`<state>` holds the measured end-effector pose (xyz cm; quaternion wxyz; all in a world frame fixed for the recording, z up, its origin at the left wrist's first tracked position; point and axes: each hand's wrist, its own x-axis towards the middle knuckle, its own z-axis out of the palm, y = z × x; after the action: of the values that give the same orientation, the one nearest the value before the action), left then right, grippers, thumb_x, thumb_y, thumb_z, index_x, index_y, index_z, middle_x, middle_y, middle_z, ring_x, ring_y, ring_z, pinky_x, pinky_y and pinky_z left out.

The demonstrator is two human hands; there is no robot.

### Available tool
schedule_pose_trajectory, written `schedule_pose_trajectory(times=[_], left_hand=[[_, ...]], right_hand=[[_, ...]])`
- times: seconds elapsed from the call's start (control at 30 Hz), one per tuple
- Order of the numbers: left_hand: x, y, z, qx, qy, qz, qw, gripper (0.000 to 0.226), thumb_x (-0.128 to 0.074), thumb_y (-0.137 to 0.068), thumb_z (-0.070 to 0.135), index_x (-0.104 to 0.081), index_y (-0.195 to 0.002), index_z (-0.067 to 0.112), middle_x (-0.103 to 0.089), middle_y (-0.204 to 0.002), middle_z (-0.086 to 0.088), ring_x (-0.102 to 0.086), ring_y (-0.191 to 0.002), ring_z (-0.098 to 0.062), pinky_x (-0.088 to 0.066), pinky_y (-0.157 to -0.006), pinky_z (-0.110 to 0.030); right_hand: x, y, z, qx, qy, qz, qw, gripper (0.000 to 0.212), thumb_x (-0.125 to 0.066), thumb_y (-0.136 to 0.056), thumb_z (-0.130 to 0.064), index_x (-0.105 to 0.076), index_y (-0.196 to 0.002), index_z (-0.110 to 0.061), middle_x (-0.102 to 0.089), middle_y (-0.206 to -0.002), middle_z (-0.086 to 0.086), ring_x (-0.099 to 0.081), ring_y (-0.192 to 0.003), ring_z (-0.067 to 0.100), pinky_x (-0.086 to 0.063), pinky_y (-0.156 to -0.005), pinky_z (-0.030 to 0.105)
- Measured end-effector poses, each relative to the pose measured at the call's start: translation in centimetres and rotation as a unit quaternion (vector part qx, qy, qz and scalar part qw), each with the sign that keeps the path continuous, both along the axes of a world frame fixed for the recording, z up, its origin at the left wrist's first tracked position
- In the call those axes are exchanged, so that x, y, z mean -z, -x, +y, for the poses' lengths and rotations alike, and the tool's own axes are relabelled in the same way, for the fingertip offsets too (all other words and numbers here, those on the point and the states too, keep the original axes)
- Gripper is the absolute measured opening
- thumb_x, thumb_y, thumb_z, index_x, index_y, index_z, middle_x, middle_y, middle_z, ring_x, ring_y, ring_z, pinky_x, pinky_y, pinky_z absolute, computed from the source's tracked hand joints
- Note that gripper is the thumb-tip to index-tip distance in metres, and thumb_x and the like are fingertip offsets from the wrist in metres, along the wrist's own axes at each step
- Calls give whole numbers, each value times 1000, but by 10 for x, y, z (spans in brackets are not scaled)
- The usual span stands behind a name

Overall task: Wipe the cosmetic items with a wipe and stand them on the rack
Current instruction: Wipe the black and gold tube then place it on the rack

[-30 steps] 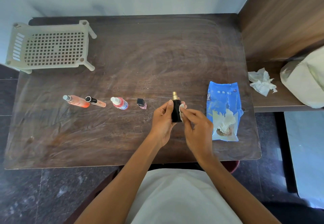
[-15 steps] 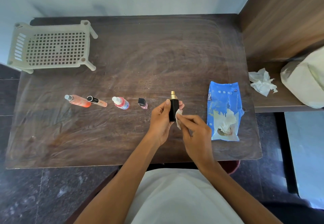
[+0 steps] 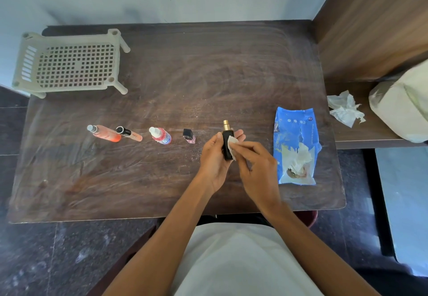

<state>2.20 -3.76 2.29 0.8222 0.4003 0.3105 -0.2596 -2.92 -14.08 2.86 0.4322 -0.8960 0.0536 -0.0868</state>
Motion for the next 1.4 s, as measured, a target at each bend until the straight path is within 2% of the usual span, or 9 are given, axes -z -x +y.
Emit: schedule_pose_trajectory(times=[0.1, 0.23, 0.4, 0.53, 0.7, 0.83, 1.07, 1.3, 1.4], left_hand=[[-2, 5, 3, -14, 29, 2, 999, 48, -38, -107, 36, -55, -129, -4, -70, -124, -15, -66, -118, -22, -57, -87, -29], [1, 11, 3, -19, 23, -17, 999, 28, -48, -104, 22, -61, -120, 3, -73, -109, -12, -64, -120, -23, -59, -85, -30], [1, 16, 2, -2, 17, -30, 999, 26, -42, -107, 19, -63, -117, 8, -70, -124, -14, -62, -124, -23, -51, -102, -35], [2, 16, 4, 6, 34, -29, 999, 32, -41, -107, 21, -58, -128, 4, -64, -132, -18, -60, -124, -26, -45, -111, -41], [3, 6, 8, -8, 54, -23, 998, 43, -34, -108, 30, -50, -134, 0, -63, -134, -20, -58, -130, -27, -51, -104, -36], [5, 7, 9, 19, 49, -17, 998, 48, -33, -109, 30, -46, -138, -5, -63, -133, -20, -60, -127, -25, -43, -112, -37], [3, 14, 5, 51, 44, -1, 998, 36, -38, -108, 27, -61, -118, 1, -71, -104, -13, -73, -90, -18, -59, -81, -27], [5, 11, 7, 28, 71, 11, 997, 49, -33, -109, 31, -47, -137, -6, -65, -131, -20, -63, -124, -25, -46, -109, -36], [6, 17, 9, 34, 71, 13, 997, 46, -32, -109, 30, -51, -133, -5, -64, -131, -21, -61, -126, -27, -44, -111, -38]], right_hand=[[-2, 4, -1, 0, -19, 3, 1000, 24, -70, -90, -5, -75, -112, -10, -71, -106, 0, -67, -97, 6, -53, -87, 16], [-8, 6, 0, 45, -93, 76, 992, 20, -70, -92, -16, -76, -111, -19, -74, -101, -10, -68, -91, -1, -51, -80, 11], [-12, 4, 1, 74, -143, 149, 976, 19, -70, -91, -20, -76, -110, -23, -72, -94, -19, -67, -88, -9, -47, -78, 5], [-12, -14, 1, 76, -121, 149, 978, 20, -69, -93, -18, -76, -111, -21, -74, -97, -12, -63, -84, -15, -44, -77, 2], [-18, -3, 9, 38, -59, 74, 995, 19, -70, -92, -17, -76, -110, -19, -73, -90, -9, -64, -79, -1, -45, -71, 6], [-14, 11, 10, 21, 7, 34, 999, 24, -70, -91, -8, -75, -114, -12, -73, -97, -2, -66, -86, 5, -48, -79, 8], [-11, -25, 3, 33, 13, 55, 998, 21, -65, -93, -6, -76, -110, -11, -69, -97, 1, -64, -87, 9, -40, -77, -1], [-12, 9, 6, -20, 23, 11, 999, 24, -69, -92, -5, -75, -114, -12, -68, -94, -1, -64, -85, 11, -49, -78, 13], [-10, 18, 6, -30, 19, 13, 999, 25, -70, -90, -2, -75, -114, -10, -68, -94, 1, -64, -84, 12, -51, -78, 16]])
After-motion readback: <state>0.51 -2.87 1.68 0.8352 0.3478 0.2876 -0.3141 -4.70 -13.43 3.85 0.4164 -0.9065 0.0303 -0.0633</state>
